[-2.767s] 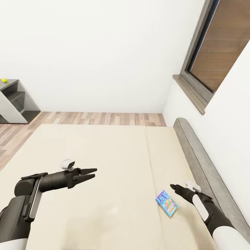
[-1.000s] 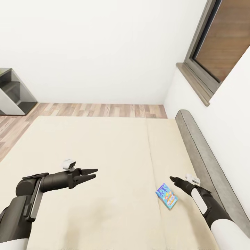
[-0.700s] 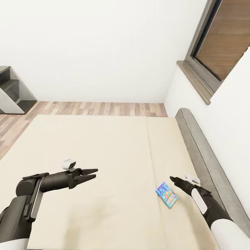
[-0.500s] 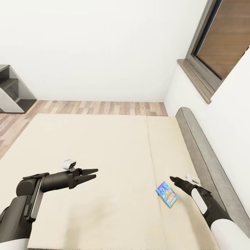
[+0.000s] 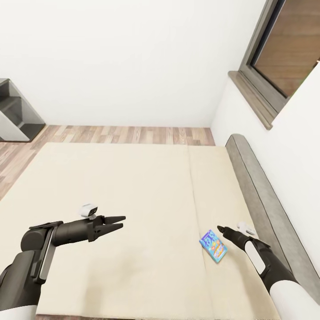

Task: Put all the toys in the child's room - the three board games (two on the bed and one on the table), the two jigsaw puzzles on the table, and the tennis ball on the table - inside the toy box on the table in the child's room.

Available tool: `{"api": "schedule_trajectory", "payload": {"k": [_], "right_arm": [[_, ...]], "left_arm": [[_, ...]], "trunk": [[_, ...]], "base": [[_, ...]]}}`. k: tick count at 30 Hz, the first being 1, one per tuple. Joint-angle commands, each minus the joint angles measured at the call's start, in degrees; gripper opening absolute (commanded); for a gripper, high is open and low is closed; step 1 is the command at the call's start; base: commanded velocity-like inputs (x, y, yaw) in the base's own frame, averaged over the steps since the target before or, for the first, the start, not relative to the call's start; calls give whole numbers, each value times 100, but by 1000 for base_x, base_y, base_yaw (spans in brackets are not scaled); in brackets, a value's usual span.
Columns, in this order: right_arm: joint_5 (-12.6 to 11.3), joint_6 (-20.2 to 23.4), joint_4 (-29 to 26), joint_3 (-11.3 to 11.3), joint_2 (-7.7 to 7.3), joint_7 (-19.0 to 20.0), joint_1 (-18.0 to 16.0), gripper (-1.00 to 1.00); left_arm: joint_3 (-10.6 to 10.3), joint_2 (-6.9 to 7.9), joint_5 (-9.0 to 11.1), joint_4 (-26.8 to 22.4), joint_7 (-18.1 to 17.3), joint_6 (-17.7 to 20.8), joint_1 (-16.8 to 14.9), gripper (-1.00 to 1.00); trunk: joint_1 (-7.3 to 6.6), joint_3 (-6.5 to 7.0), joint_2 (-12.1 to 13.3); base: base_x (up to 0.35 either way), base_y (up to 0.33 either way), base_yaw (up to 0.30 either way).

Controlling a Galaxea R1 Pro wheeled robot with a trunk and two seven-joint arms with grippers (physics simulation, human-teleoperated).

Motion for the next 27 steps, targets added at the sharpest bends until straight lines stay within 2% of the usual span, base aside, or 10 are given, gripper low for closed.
{"api": "schedule_trajectory", "payload": {"k": [1, 27], "right_arm": [[-17, 35, -6, -20, 2, 20, -2, 100], [-11, 24, -4, -12, 68, 11, -2, 100]], "left_arm": [[-3, -1, -5, 0, -24, 61, -3, 100], [5, 9, -14, 2, -24, 69, -3, 100]], "trunk": [[3, -17, -9], [3, -240, -9]], "base": [[0, 0, 0], [0, 0, 0]]}}
